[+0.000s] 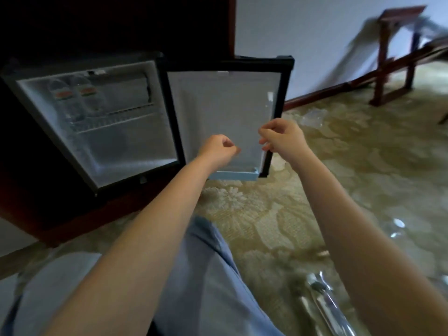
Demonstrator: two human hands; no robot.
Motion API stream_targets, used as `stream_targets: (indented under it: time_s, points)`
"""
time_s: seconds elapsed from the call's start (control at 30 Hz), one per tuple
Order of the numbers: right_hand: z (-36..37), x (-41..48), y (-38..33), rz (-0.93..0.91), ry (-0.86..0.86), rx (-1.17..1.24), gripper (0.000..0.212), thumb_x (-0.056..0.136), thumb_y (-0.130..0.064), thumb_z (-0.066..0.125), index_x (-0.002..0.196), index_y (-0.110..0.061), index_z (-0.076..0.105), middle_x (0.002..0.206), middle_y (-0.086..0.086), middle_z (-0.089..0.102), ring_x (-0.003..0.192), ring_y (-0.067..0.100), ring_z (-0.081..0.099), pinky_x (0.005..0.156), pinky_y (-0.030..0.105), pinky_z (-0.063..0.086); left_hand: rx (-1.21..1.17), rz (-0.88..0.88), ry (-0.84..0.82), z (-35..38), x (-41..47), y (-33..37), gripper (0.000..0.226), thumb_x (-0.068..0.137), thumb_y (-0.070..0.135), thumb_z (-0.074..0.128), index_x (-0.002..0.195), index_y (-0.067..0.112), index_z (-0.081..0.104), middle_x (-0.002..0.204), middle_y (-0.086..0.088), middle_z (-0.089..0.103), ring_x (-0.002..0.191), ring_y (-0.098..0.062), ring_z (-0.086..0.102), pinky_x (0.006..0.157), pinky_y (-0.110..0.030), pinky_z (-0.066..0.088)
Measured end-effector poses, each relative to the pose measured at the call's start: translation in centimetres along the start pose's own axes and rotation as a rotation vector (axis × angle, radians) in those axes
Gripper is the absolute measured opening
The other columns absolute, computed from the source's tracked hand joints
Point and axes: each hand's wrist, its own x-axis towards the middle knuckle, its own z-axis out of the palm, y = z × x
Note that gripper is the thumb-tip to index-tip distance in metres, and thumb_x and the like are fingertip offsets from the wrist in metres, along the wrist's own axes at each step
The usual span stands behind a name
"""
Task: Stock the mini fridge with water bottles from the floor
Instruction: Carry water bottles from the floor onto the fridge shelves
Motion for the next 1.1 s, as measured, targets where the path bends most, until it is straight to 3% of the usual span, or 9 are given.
stream_targets:
  time_s: [0.07, 0.17, 0.33, 0.53, 0.67, 0.77, 0.87, 1.03, 1.1]
  points:
    - [-2.2, -0.9, 2.6, 0.052, 0.053, 0.018, 0.003, 0.090, -0.016, 0.061, 0.087, -0.014, 0.062, 0.073, 0.003, 0.065, 0.053, 0.008, 0.059, 0.046, 0.013, 0.043, -0.002, 0.010, -0.075, 3.0, -0.1, 0.7, 0.021, 0.089, 0.025, 0.061, 0.103, 0.010, 0.065, 0.100, -0.006, 0.061, 0.094, -0.021, 0.056, 0.084, -0.032, 0.046]
    - [-4.8, -2.2, 6.7, 0.150, 0.100, 0.009, 0.006, 0.090, -0.019, 0.061, 0.084, -0.018, 0.061, 0.075, 0.004, 0.067, 0.056, 0.010, 0.061, 0.052, 0.018, 0.044, -0.006, 0.000, -0.191, 6.8, -0.8, 0.9, 0.015, 0.090, 0.027, 0.058, 0.095, 0.013, 0.061, 0.095, -0.006, 0.058, 0.088, -0.020, 0.054, 0.078, -0.032, 0.045]
    - [-6.4, -4.3, 14.5, 0.317, 0.114, -0.044, 0.009, 0.090, -0.023, 0.061, 0.094, -0.015, 0.063, 0.080, 0.004, 0.068, 0.063, 0.014, 0.063, 0.057, 0.024, 0.046, 0.012, -0.056, -0.373, 12.8, -2.5, -0.3, 0.023, 0.089, 0.027, 0.060, 0.100, 0.007, 0.064, 0.093, -0.004, 0.058, 0.085, -0.018, 0.054, 0.065, -0.027, 0.042]
    - [-5.2, -8.3, 24.9, 0.546, 0.034, -0.186, 0.010, 0.086, -0.027, 0.063, 0.093, -0.020, 0.064, 0.093, 0.005, 0.066, 0.087, 0.023, 0.063, 0.079, 0.034, 0.051, 0.185, -0.118, -0.644, 18.2, -4.6, -2.3, 0.024, 0.089, 0.030, 0.061, 0.102, 0.010, 0.062, 0.103, -0.006, 0.058, 0.095, -0.022, 0.054, 0.081, -0.029, 0.041]
    - [-4.6, -12.8, 31.0, 0.743, -0.047, -0.329, 0.023, 0.087, -0.022, 0.056, 0.106, -0.012, 0.063, 0.093, 0.004, 0.061, 0.094, 0.025, 0.061, 0.072, 0.025, 0.040, 0.288, -0.145, -0.723, 20.5, -5.7, -3.7, 0.015, 0.091, 0.028, 0.058, 0.092, 0.014, 0.054, 0.097, -0.008, 0.054, 0.088, -0.021, 0.050, 0.079, -0.030, 0.040]
    - [-4.1, -16.4, 34.7, 0.883, -0.095, -0.410, 0.025, 0.087, -0.027, 0.055, 0.103, -0.010, 0.063, 0.102, 0.012, 0.067, 0.094, 0.029, 0.061, 0.071, 0.027, 0.039, 0.332, -0.171, -0.760, 22.0, -6.8, -4.7, 0.024, 0.092, 0.029, 0.057, 0.104, 0.009, 0.059, 0.109, -0.009, 0.056, 0.098, -0.023, 0.052, 0.086, -0.032, 0.041]
    - [-3.6, -19.2, 37.4, 0.978, -0.100, -0.454, 0.041, 0.088, -0.040, 0.052, 0.116, -0.012, 0.062, 0.113, 0.013, 0.066, 0.105, 0.032, 0.061, 0.077, 0.030, 0.045, 0.403, -0.183, -0.838, 23.3, -7.8, -5.2, 0.035, 0.093, 0.031, 0.055, 0.117, 0.006, 0.059, 0.119, -0.009, 0.056, 0.110, -0.025, 0.053, 0.093, -0.035, 0.042]
    - [-2.8, -21.9, 41.6, 1.114, -0.207, -0.470, 0.086, 0.074, -0.052, 0.068, 0.143, -0.020, 0.027, 0.127, 0.011, 0.054, 0.108, 0.033, 0.059, 0.088, 0.049, 0.053, 0.485, -0.163, -0.851, 24.9, -8.1, -6.5, 0.024, 0.090, 0.033, 0.057, 0.101, 0.012, 0.058, 0.117, -0.009, 0.060, 0.107, -0.026, 0.055, 0.093, -0.038, 0.045]
    - [-2.9, -22.2, 41.9, 1.076, -0.233, -0.574, 0.085, 0.078, -0.046, 0.069, 0.144, -0.029, 0.019, 0.126, 0.009, 0.054, 0.109, 0.032, 0.058, 0.090, 0.050, 0.051, 0.506, -0.161, -0.864, 25.3, -8.3, -6.9, 0.025, 0.091, 0.034, 0.057, 0.104, 0.012, 0.059, 0.113, -0.007, 0.059, 0.107, -0.025, 0.055, 0.093, -0.037, 0.046]
